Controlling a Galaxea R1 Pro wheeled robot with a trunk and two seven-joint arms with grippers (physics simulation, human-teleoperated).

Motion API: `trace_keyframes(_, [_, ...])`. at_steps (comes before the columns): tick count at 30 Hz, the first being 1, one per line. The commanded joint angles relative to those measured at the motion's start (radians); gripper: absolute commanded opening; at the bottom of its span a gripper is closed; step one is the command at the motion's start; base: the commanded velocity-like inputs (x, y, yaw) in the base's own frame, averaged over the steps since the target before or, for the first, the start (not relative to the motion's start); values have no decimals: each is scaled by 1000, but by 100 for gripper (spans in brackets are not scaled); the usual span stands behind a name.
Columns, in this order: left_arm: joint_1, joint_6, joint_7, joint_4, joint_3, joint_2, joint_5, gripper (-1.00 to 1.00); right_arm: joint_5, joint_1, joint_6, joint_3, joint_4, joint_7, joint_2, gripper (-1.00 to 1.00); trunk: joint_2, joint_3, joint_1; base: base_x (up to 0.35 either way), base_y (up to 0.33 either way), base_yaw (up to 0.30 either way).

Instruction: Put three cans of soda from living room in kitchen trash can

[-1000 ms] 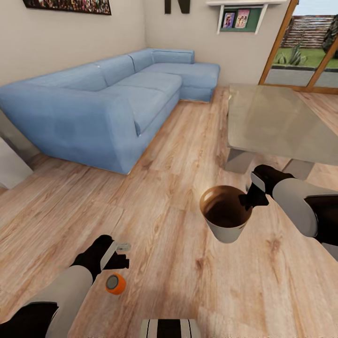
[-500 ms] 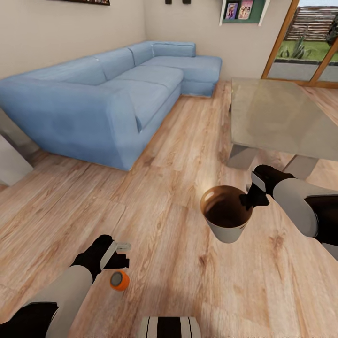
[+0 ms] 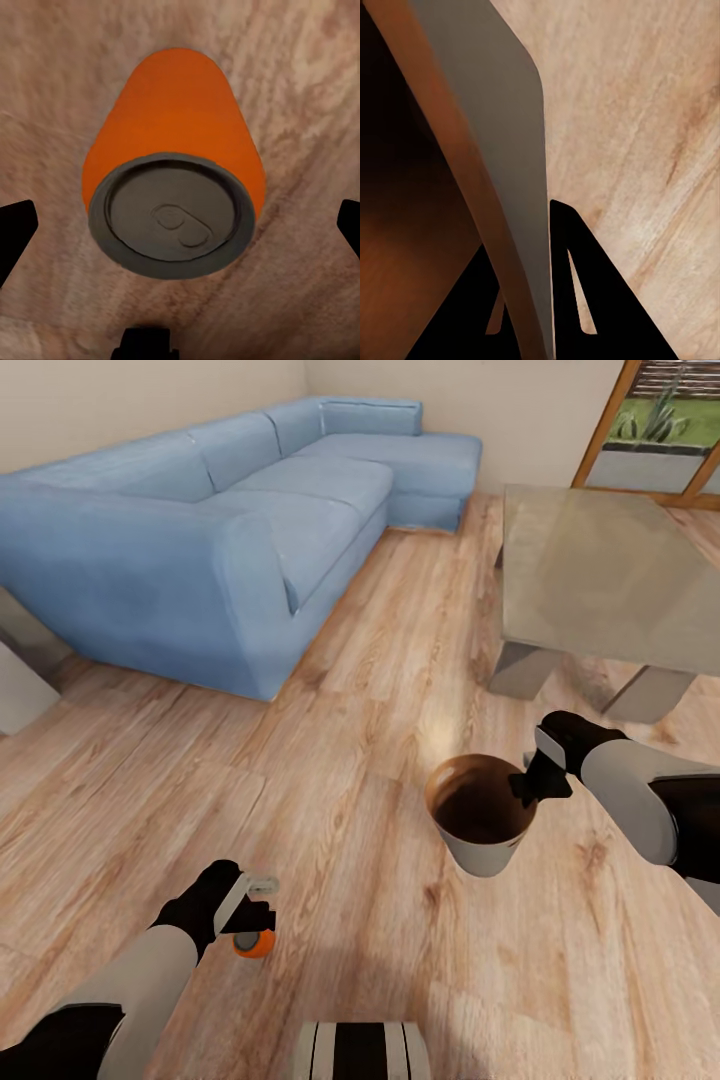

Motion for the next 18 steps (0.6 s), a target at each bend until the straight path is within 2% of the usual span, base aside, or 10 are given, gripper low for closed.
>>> trace_keyframes(1, [0, 0, 0, 0, 0, 0, 0, 100, -9, -1, 0, -4, 0, 5, 0, -100, 0, -2, 0, 0, 0, 0])
trace_keyframes(5, [0, 0, 0, 0, 0, 0, 0, 100, -9, -1, 0, -4, 0, 5, 0, -100, 0, -8, 0, 0, 0, 0])
trace_keyframes(8, [0, -1, 0, 0, 0, 0, 0, 100, -9, -1, 0, -4, 0, 5, 0, -100, -1, -24, 1, 0, 0, 0])
trace_keyframes(18, [0, -2, 0, -6, 1, 1, 0, 100, -9, -1, 0, -3, 0, 5, -1, -100, -1, -38, 1, 0, 0, 0])
